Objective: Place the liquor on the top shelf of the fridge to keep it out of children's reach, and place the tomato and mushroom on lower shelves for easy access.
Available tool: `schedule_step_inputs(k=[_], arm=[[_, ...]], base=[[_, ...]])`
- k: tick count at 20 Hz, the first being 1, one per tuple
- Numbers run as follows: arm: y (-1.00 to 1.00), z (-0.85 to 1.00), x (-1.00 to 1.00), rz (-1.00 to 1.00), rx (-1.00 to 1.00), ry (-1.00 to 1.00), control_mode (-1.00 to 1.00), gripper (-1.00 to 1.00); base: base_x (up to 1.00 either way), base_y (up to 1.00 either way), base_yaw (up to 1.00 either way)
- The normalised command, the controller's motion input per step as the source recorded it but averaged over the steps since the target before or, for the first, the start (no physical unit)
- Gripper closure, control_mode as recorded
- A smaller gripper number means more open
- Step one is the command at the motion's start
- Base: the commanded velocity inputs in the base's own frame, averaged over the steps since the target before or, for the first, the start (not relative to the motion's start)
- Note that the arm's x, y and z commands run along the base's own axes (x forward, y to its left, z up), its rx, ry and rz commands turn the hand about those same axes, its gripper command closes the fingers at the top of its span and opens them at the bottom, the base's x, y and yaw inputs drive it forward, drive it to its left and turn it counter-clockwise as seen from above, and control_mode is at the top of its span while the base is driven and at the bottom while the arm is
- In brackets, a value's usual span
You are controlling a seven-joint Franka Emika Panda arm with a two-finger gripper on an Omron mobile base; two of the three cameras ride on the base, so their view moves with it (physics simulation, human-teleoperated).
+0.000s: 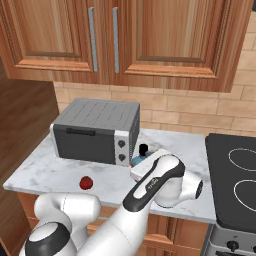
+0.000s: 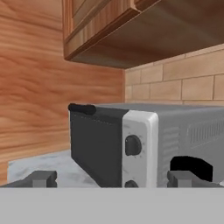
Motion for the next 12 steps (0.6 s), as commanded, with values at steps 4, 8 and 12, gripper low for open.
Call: schedule_step_inputs(k=[4,8,12], arm=[[0.13,-0.14,0.16,-0.05,0.00,0.00,-1.00,-1.00],[0.00,-0.06,0.18,-0.11,0.00,0.00,-1.00,-1.00],[0.00,0.00,0.18,-0.15,0.00,0.00,-1.00,-1.00]], base=[[0.00,0.00,0.00],[0.00,0.00,0.00],[0.00,0.00,0.00]])
